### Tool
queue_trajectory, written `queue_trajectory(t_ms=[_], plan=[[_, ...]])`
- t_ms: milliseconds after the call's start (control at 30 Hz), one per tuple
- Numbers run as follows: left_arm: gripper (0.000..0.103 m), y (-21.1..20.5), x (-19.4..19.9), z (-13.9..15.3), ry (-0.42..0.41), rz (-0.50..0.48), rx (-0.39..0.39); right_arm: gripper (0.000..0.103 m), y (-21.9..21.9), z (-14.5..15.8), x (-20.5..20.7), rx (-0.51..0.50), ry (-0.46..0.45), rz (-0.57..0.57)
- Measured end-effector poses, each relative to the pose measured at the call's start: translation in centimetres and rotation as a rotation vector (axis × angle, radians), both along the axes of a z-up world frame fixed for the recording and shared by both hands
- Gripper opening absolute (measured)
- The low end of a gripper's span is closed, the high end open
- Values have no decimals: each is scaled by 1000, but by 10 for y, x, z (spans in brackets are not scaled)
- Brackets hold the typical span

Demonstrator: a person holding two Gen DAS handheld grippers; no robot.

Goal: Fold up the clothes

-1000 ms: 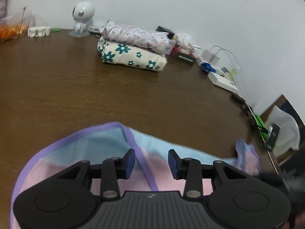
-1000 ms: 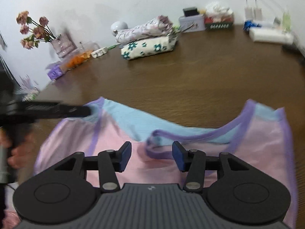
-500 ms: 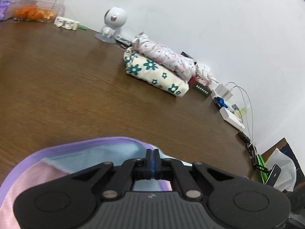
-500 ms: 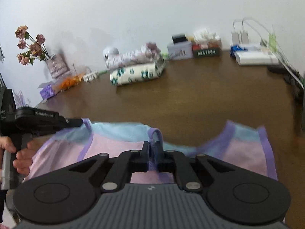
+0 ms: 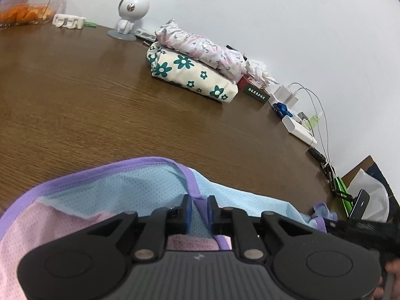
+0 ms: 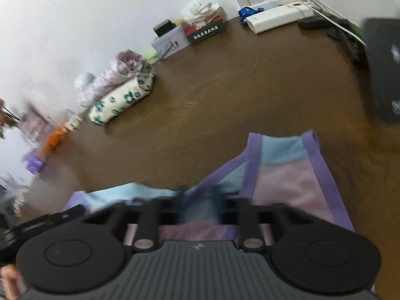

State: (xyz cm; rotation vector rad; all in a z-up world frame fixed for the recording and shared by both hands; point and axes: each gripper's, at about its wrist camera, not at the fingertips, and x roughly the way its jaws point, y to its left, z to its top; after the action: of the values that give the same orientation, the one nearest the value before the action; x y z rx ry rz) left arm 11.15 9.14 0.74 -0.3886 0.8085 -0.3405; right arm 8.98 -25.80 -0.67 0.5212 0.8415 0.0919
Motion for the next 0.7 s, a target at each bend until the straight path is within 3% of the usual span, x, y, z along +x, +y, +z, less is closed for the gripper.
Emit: queue_trajectory(t_ms=[133,233,267,300,433,500,533,567,600,700], plan=[[12,-2,-2,1,-18,-19,26,1,-8,-4,20,52,-123,-123],[12,-2,-3,1,-26,-31,32,23,-18,-7,25,100,-115,-162],[12,0,-2,1,-24,-32,27,36,-21,-7,26,115,-110,-173],[12,1,-2,0,-22,-34,21,39,-22,-6,22,116,-83,-149],[12,1,0,0,-23,-42,19,38,-3,2,-1,90,-20,46],[12,0,0,1,-28,-45,29,37,6,-3,5,104,10,77],[12,-1,0,1,-30,-46,33,33,11,-6,8,112,18,87],[12,-1,-1,1,-31,-46,35,23,15,-7,12,106,11,84],[12,-1,-1,1,-33,-46,36,6,19,-8,15,100,4,82],[11,-1,-1,0,-37,-45,36,0,30,-10,22,16,-64,73]])
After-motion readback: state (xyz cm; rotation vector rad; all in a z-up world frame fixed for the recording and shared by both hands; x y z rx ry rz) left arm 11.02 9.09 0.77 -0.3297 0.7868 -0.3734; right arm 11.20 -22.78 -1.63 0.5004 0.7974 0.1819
